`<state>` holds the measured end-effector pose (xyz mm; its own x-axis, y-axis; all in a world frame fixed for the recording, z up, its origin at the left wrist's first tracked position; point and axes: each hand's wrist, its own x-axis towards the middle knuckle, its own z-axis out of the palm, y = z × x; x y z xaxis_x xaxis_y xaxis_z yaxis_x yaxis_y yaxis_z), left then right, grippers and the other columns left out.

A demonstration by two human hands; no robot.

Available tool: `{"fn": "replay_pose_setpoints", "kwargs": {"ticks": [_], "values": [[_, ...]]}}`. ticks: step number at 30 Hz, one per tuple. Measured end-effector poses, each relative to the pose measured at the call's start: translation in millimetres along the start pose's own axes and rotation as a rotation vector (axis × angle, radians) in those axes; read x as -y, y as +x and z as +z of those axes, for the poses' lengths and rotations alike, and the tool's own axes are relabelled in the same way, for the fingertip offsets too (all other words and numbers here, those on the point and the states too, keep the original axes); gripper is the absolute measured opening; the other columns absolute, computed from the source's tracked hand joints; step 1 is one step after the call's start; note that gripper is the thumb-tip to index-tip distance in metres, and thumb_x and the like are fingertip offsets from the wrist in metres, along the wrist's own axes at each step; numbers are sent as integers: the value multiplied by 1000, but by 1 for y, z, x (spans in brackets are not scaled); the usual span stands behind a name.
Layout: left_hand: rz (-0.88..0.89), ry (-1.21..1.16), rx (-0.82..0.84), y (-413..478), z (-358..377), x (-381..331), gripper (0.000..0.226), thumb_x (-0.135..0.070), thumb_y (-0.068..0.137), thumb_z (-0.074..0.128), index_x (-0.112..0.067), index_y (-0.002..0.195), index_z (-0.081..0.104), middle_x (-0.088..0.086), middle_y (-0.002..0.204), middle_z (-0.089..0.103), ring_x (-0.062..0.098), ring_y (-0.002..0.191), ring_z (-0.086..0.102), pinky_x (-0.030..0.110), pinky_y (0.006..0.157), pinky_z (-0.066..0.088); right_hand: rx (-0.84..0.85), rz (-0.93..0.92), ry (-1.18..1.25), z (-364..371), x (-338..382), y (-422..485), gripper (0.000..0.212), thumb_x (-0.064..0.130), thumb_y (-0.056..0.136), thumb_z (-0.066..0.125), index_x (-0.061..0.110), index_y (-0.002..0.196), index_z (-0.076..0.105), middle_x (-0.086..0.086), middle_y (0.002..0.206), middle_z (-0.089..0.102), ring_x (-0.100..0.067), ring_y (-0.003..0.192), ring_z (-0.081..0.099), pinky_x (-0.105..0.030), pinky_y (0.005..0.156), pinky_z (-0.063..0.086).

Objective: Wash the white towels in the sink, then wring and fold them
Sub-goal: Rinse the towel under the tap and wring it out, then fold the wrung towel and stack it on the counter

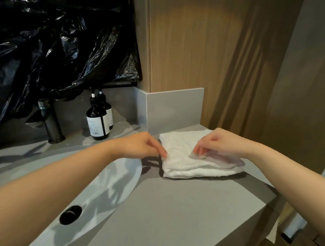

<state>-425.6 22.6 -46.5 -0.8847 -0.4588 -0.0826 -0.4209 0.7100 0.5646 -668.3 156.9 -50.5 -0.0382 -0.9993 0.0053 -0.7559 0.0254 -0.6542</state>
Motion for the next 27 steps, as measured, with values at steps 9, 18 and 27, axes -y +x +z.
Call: {"fn": "replay_pose_setpoints", "kwargs": {"ticks": [9, 18, 27], "values": [[-482, -333, -230, 52, 18, -6, 33, -29, 96, 60, 1, 111, 60, 13, 103, 67, 18, 66, 61, 27, 60, 52, -161, 662, -332, -22, -49, 27, 60, 65, 91, 42, 9, 96, 63, -6, 93, 65, -23, 85, 63, -28, 78, 49], [-498, -741, -344, 69, 32, -28, 53, -1, 86, 68, -1, 133, 44, 16, 122, 57, 31, 105, 59, 39, 88, 54, -178, 656, 188, -29, -58, 57, 56, 41, 87, 66, 11, 132, 51, -5, 121, 62, -28, 109, 60, -43, 101, 47], [-366, 155, -595, 90, 32, -22, 78, -32, 94, 61, -23, 154, 11, 12, 144, 32, 33, 129, 40, 42, 102, 42, -361, 487, -472, -43, -41, 92, 43, 39, 95, 56, 7, 123, 52, -13, 122, 59, -30, 106, 56, -38, 87, 48]]}}
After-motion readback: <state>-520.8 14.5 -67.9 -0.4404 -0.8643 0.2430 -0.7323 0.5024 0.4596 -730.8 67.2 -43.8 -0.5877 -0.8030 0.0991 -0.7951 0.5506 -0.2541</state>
